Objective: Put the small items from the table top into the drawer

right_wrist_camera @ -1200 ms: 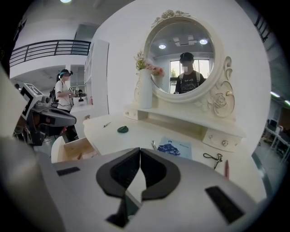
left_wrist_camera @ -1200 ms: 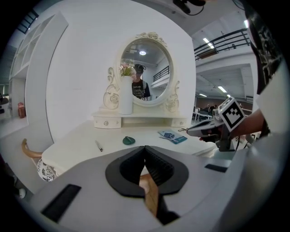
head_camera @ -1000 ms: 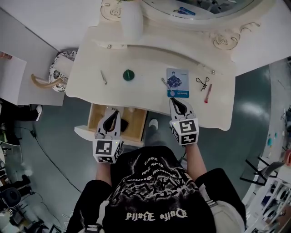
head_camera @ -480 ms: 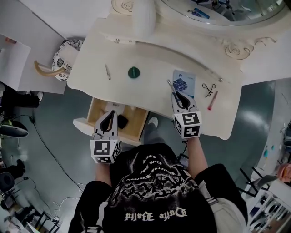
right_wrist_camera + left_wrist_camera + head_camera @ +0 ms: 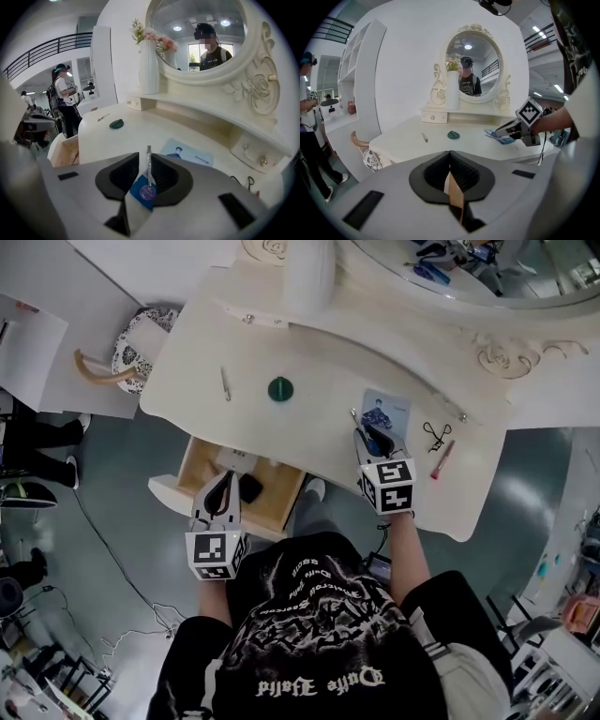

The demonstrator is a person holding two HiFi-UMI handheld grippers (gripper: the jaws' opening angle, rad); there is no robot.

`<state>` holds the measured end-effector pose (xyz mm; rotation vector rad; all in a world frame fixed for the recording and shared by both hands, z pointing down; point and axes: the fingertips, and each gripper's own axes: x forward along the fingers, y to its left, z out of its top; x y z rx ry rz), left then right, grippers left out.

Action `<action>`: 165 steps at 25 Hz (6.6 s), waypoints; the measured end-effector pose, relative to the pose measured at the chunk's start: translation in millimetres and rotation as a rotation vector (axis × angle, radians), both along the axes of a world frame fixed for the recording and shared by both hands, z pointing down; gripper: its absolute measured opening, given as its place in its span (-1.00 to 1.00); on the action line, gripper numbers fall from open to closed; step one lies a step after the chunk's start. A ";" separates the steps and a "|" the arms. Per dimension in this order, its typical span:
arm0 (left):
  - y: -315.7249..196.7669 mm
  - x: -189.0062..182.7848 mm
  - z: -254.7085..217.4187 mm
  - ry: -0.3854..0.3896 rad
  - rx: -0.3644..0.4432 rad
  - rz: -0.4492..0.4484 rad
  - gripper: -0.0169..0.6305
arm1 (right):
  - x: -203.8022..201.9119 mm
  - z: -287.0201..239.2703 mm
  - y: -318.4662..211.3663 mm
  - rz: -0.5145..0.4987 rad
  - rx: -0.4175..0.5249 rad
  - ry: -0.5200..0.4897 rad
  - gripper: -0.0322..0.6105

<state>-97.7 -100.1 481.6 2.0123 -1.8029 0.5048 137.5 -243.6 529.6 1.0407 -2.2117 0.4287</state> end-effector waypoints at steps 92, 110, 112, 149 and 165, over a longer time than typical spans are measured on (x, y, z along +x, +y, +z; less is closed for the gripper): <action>49.6 -61.3 12.7 0.078 0.018 0.034 -0.90 | -87.5 0.9 118.8 -0.112 -0.059 0.096 -0.80; 62.6 -82.3 17.8 0.089 -0.005 0.020 -0.90 | -150.3 42.3 149.7 -0.239 -0.155 0.100 -0.80; 65.6 -87.0 19.3 0.086 -0.011 0.009 -0.90 | -158.3 46.5 149.7 -0.254 -0.161 0.099 -0.80; 84.5 -144.2 32.1 0.101 -0.075 -0.150 -0.90 | -240.0 141.2 129.5 -0.302 -0.305 0.214 -0.80; 79.2 -137.6 36.8 0.092 -0.101 -0.127 -0.90 | -222.5 152.2 120.5 -0.241 -0.338 0.247 -0.79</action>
